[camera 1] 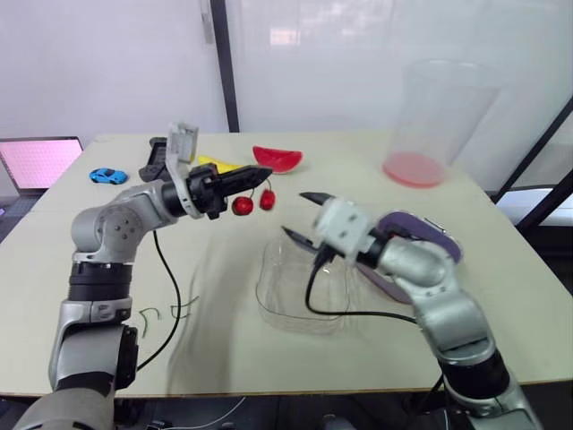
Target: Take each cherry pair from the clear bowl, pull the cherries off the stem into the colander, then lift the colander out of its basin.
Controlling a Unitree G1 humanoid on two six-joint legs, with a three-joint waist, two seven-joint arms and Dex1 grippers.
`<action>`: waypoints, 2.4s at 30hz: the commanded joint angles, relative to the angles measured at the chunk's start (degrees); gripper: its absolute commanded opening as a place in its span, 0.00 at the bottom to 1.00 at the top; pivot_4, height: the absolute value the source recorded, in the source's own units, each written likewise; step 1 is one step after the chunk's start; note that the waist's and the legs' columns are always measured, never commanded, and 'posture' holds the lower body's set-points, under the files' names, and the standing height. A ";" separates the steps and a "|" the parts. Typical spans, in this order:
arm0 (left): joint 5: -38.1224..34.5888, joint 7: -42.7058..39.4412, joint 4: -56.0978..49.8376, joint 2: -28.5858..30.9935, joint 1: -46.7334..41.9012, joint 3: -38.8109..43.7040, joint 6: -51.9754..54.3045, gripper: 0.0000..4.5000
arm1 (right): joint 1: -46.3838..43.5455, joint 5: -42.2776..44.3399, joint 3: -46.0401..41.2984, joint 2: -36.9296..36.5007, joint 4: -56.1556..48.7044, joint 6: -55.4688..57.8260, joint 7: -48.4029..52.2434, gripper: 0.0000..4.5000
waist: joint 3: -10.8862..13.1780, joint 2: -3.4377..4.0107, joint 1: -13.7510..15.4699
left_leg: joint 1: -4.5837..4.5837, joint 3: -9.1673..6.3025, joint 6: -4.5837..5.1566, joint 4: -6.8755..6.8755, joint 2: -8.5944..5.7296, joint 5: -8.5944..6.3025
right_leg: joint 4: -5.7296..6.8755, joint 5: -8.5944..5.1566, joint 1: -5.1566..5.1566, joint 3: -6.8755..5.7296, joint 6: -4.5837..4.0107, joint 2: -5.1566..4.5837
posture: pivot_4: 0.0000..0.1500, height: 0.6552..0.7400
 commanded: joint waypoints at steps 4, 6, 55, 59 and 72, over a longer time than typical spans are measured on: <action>-2.45 -1.04 -4.11 -1.04 0.12 1.38 0.81 0.00 | -10.18 29.93 -20.07 7.81 -0.57 30.10 -0.65 0.74 | 0.01 0.03 0.00 | 0.01 -0.03 -0.02 -0.05 0.01 0.01 | 0.03 0.00 -0.01 -0.02 0.00 0.02 | 1.00 0.98; -2.58 -0.58 -4.94 -1.39 0.51 1.46 1.07 0.00 | -10.96 32.39 -20.39 7.79 0.10 32.24 -1.88 0.74 | 0.01 0.03 0.06 | 0.01 -0.03 -0.02 -0.06 0.01 0.01 | 0.02 0.00 -0.02 -0.03 0.00 0.01 | 1.00 0.98; -6.21 2.32 -10.24 -2.01 3.27 1.95 2.51 0.00 | -5.42 44.45 -10.36 -11.43 7.83 28.09 -8.19 0.26 | 0.01 0.03 0.21 | -0.02 -0.03 0.16 -0.07 0.00 -0.09 | -0.04 0.00 -0.02 -0.03 0.00 0.00 | 1.00 0.98; -5.87 2.04 -10.05 -1.66 3.75 2.02 2.20 0.00 | -7.15 37.45 -10.18 -25.54 13.93 21.85 -1.37 0.26 | 0.02 0.03 0.57 | -0.03 -0.02 0.21 -0.05 -0.03 -0.12 | -0.09 0.00 0.00 -0.03 0.00 -0.02 | 1.00 0.98; -4.62 4.11 -11.52 -2.68 4.88 1.79 0.48 0.00 | -1.77 15.49 2.61 -42.79 28.23 6.11 9.57 0.32 | 0.03 0.02 1.30 | -0.01 0.07 0.26 -0.03 -0.01 -0.14 | -0.13 0.00 -0.02 0.06 0.00 0.01 | 1.00 0.98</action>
